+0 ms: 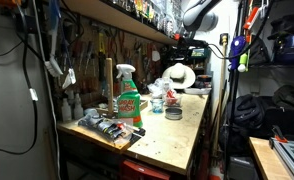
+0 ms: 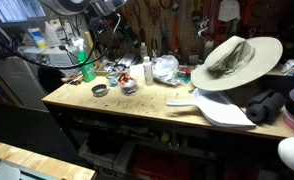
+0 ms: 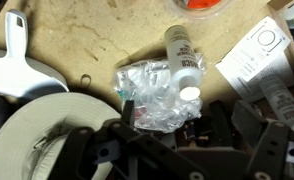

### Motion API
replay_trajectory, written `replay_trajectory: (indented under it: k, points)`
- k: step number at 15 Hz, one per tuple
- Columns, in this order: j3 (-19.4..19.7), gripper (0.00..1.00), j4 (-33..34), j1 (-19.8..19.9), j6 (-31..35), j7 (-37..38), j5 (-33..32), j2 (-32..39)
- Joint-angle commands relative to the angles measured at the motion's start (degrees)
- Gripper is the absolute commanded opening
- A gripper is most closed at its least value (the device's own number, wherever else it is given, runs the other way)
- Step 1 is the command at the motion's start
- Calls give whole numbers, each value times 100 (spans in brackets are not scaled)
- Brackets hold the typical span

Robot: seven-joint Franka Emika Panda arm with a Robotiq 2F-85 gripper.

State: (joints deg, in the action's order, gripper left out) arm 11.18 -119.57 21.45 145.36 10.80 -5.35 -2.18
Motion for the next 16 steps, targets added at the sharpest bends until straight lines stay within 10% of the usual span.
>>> replay_trajectory:
  k: [1,16]
  points:
    - [223,100,80,-193,-14,-60,18,81]
    - [302,100,1500,-487,-918,591,-185,1378]
